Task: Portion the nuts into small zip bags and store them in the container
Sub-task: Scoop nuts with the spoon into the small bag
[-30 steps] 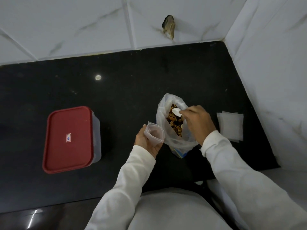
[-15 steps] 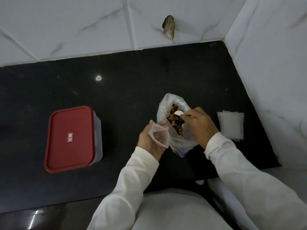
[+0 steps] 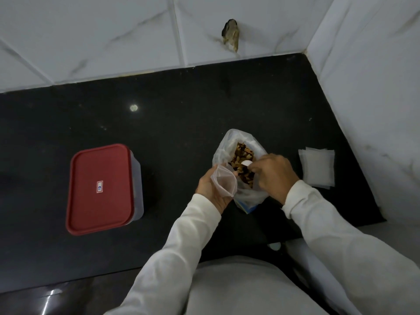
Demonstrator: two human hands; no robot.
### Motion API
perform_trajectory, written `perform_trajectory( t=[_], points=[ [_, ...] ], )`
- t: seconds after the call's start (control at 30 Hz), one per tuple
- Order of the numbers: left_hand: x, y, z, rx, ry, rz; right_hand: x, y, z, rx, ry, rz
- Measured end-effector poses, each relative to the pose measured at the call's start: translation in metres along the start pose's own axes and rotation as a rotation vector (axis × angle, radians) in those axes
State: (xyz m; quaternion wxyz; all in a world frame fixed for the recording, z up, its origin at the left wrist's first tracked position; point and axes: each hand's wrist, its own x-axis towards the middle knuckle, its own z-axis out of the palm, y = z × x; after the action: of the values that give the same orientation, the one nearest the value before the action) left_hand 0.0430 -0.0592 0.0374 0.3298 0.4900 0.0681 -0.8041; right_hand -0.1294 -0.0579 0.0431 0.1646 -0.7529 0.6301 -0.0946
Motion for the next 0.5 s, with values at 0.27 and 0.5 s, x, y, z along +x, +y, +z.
perform_trajectory(
  t=[0.27,0.5],
  points=[
    [0.011,-0.005,-0.009,0.026,-0.010,0.004,0.016,0.005,0.002,0.273,0.043,0.246],
    [0.021,-0.008,-0.014,-0.001,0.002,-0.009,0.010,0.004,0.008,0.296,0.063,0.230]
  ],
)
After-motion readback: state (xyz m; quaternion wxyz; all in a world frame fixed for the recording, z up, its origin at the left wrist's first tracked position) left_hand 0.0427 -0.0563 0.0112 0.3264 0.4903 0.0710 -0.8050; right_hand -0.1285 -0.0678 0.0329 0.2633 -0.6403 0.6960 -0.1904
